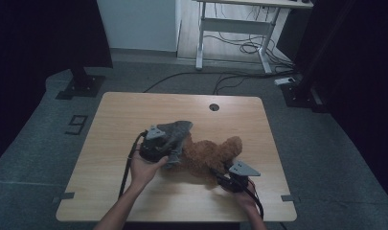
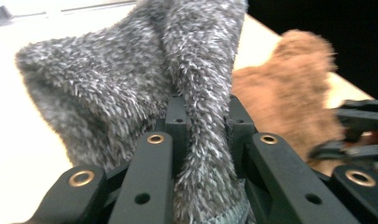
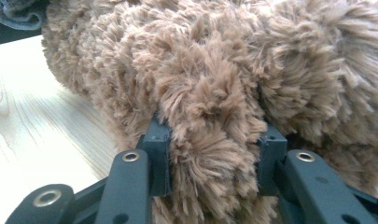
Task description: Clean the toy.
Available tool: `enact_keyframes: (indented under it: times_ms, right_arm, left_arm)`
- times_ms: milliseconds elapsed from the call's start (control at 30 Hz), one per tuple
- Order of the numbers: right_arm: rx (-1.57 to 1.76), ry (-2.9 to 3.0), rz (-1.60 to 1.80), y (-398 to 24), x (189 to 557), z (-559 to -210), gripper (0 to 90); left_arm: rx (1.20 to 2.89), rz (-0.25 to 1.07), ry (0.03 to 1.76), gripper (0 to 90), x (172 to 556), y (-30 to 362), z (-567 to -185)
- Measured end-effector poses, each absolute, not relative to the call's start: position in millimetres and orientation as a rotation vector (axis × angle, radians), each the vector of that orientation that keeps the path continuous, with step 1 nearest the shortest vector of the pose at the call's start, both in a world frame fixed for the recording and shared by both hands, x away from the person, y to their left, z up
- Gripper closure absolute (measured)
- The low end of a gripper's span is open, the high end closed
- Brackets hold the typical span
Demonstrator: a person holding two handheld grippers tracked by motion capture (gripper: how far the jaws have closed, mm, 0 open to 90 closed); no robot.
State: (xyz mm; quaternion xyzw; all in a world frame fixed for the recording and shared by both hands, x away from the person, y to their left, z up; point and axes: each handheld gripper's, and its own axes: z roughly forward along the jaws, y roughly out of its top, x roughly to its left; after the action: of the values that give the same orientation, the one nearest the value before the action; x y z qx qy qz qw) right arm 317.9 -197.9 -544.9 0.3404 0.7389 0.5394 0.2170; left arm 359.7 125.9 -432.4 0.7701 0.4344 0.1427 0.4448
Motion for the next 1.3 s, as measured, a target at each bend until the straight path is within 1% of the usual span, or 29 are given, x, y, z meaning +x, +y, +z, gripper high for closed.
enact_keyframes:
  times_ms: [100,200,333,433,600,800,933,1000,1100,1200,1300]
  right_arm:
    - [0.938,2.049,1.492,-197,318,-545,58.9]
    - [0.932,2.050,1.489,-197,317,-545,58.8]
    - [0.928,2.050,1.488,-197,316,-545,58.7]
    - [0.931,2.050,1.491,-198,316,-545,58.8]
    - [0.938,2.046,1.496,-201,316,-546,58.7]
    - [0.932,2.045,1.494,-201,316,-546,58.7]
    - [0.926,2.049,1.488,-202,315,-546,58.6]
    - [0.928,2.054,1.479,-202,315,-546,58.6]
    - [0.928,2.057,1.473,-204,315,-547,58.6]
    - [0.921,2.062,1.469,-203,314,-546,58.7]
    - [0.915,2.059,1.477,-201,314,-546,58.6]
  left_arm:
    - [1.887,0.317,1.133,75.7,365,147,-444]
    - [1.880,0.270,1.152,74.9,367,158,-451]
    - [1.880,0.290,1.164,75.2,364,164,-450]
    - [1.874,0.301,1.136,76.1,362,160,-444]
    - [1.875,0.287,1.006,77.2,353,132,-424]
    - [1.935,0.283,0.892,77.1,349,77,-408]
    - [2.003,0.252,0.884,77.0,355,41,-418]
    - [2.022,0.251,0.891,76.8,358,33,-429]
    - [1.988,0.232,0.921,76.7,361,44,-435]
    - [1.992,0.246,0.973,76.7,364,63,-440]
    - [1.987,0.229,0.996,76.8,364,82,-443]
